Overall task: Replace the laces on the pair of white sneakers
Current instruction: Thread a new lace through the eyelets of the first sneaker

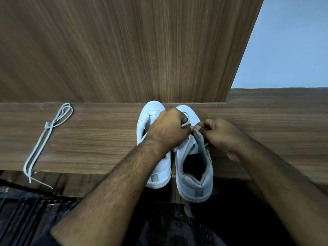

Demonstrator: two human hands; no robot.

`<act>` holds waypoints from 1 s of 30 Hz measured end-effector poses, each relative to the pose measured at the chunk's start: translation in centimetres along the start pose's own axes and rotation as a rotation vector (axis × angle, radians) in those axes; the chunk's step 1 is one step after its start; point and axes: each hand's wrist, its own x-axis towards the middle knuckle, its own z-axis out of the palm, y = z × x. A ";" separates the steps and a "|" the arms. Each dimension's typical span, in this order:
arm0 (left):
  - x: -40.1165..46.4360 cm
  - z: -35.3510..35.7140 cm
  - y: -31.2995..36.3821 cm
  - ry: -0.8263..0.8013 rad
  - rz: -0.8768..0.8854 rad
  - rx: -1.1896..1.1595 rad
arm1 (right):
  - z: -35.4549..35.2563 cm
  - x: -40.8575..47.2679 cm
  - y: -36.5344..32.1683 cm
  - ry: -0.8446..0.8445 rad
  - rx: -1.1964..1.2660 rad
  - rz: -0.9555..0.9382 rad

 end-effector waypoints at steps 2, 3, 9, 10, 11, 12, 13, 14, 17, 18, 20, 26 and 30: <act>0.0 -0.3 -0.1 -0.013 -0.007 -0.054 | 0.1 0.3 0.2 0.053 -0.106 -0.087; -0.1 -0.4 -0.1 -0.010 -0.002 -0.083 | 0.0 0.3 0.1 0.079 -0.204 -0.142; -0.3 -1.7 1.4 0.224 0.142 -0.305 | -0.3 0.0 -0.9 0.387 -0.444 -0.474; -0.1 -1.8 1.4 0.254 0.164 -0.350 | -0.4 -0.3 -1.4 0.379 -0.190 -0.489; -0.1 -1.9 1.4 0.276 0.180 -0.387 | -0.3 -0.5 -2.0 0.316 0.111 -0.477; 0.0 -1.9 1.4 0.297 0.182 -0.400 | -0.4 -0.9 -2.5 0.246 0.339 -0.445; -0.1 -1.9 1.4 0.314 0.169 -0.397 | -0.6 -1.0 -2.7 0.204 0.442 -0.436; -0.2 -2.0 1.5 0.328 0.154 -0.396 | -0.8 -1.2 -2.7 0.218 0.390 -0.463; -0.4 -2.4 1.5 0.341 0.109 -0.444 | -1.7 -0.5 -1.5 0.409 -0.324 -0.576; -0.4 -2.4 1.5 0.341 0.098 -0.454 | -1.7 -0.4 -1.2 0.391 -0.509 -0.524; -0.5 -2.3 1.6 0.335 0.076 -0.451 | -1.5 -0.4 -1.0 0.233 -0.721 -0.336; 0.1 -2.0 1.1 0.222 0.016 -0.336 | -1.4 -0.9 -1.5 0.128 -0.329 -0.312; 0.2 -1.4 0.9 0.173 0.052 -0.400 | -1.9 -1.8 -3.0 0.042 0.576 -0.508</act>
